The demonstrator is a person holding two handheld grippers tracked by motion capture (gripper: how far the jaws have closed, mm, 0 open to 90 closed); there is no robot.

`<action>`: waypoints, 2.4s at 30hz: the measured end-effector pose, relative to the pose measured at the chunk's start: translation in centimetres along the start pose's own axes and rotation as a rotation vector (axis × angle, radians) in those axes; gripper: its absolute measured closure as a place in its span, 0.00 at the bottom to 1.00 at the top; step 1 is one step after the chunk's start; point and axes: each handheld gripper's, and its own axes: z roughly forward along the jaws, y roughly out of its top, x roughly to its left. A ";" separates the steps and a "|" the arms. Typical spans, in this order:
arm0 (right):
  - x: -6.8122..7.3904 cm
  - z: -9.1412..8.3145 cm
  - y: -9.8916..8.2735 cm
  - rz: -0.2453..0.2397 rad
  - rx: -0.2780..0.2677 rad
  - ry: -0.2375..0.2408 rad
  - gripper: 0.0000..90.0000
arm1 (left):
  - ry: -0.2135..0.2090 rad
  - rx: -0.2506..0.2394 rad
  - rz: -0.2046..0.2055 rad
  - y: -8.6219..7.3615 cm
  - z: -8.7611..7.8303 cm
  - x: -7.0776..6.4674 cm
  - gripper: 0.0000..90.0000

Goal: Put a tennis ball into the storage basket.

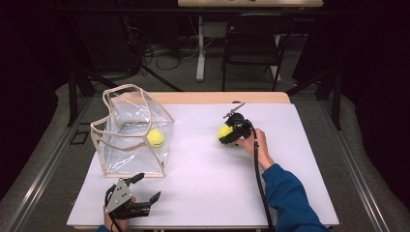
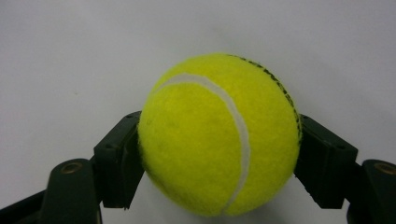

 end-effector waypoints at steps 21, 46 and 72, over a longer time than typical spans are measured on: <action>1.0 -3.3 0.2 -0.038 -0.079 0.008 0.28 | 0.003 0.001 0.003 0.0 0.0 -0.1 0.18; 3.6 -5.8 0.8 -0.111 -0.124 0.010 0.28 | 0.003 -0.004 0.002 0.0 0.0 -0.1 0.18; 6.6 -6.3 1.8 -0.192 -0.106 0.039 0.29 | 0.000 -0.001 0.004 0.0 0.0 -0.1 0.18</action>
